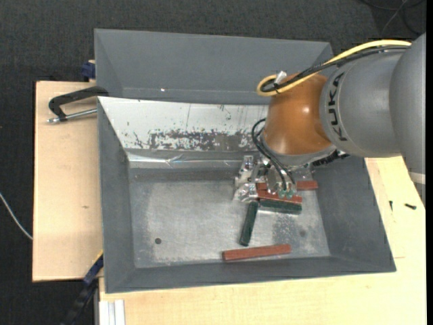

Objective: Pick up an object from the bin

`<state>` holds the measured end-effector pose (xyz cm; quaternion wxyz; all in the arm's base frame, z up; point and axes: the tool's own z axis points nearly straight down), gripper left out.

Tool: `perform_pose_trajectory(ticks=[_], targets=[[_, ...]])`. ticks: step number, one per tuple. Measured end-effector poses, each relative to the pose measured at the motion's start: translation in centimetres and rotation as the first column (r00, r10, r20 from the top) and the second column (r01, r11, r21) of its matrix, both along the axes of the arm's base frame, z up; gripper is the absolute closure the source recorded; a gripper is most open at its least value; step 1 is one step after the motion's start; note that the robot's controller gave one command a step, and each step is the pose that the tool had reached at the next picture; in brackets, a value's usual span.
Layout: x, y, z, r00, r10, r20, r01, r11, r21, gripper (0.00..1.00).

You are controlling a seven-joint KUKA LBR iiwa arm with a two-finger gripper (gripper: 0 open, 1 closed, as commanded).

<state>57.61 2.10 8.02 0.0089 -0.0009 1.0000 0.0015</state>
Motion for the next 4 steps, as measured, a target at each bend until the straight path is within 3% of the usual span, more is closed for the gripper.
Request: perform_pose_trajectory(ticks=[1,2,3,4], targets=[[-1.0,-1.7,4.2,1.0,0.01,-0.017,-0.01,1.0,-0.001,1.0],[-0.5,-6.0,8.2,1.0,-0.006,-0.01,0.006,1.0,-0.002,1.0],[0.2,-6.3,8.3,0.999,-0.038,-0.01,0.038,0.999,-0.004,1.0],[-0.5,-5.3,12.5,0.999,-0.027,-0.02,0.027,1.0,-0.001,1.0]])
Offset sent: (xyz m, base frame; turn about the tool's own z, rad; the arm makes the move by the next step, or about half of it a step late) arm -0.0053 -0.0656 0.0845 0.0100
